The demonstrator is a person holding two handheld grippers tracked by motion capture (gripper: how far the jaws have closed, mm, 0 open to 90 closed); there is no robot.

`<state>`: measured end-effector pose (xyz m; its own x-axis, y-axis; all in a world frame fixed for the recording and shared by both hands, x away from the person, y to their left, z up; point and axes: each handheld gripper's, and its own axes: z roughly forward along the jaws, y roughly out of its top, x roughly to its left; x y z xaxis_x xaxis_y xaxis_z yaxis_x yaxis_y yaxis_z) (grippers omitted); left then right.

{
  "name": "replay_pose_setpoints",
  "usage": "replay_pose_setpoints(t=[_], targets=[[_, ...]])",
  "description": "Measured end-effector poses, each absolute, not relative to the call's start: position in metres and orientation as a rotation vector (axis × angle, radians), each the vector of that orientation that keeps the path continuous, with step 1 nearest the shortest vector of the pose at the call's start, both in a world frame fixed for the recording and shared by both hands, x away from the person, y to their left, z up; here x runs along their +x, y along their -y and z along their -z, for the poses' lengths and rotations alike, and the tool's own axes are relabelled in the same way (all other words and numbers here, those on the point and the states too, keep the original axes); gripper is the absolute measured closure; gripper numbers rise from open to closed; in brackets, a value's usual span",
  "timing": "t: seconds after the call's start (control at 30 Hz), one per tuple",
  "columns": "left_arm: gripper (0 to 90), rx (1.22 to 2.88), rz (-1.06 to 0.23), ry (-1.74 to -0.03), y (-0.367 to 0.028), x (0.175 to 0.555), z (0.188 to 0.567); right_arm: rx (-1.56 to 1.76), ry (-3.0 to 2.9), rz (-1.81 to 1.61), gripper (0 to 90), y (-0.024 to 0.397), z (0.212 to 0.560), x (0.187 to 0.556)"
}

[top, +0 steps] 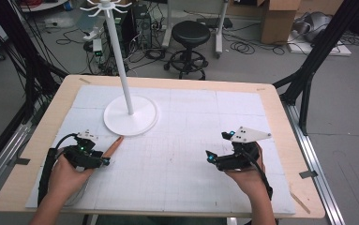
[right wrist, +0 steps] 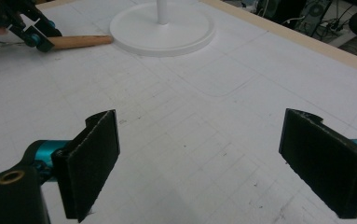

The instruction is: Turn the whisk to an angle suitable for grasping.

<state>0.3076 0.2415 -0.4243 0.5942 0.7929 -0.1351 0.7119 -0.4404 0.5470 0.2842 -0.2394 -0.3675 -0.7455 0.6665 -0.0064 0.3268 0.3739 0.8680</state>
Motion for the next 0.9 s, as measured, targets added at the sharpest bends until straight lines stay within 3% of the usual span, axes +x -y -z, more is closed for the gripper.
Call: replay_pose_setpoints(t=[0.3,0.5,0.8,0.9], targets=[[47.0,2.224,-0.158,-1.196,-0.236,0.32,0.41,0.868,-2.283,-1.322,10.9,0.239,0.367,0.284],[50.5,2.266,-0.139,-1.226,-0.231,0.334,0.415,0.867,-2.28,-1.325,10.9,0.24,0.367,0.284],[68.9,2.376,-0.172,-1.196,-0.219,0.333,0.418,0.86,-2.281,-1.325,10.9,0.24,0.367,0.285],[70.3,2.409,-0.154,-1.147,-0.216,0.332,0.417,0.859,-2.278,-1.329,10.9,0.24,0.366,0.284]])
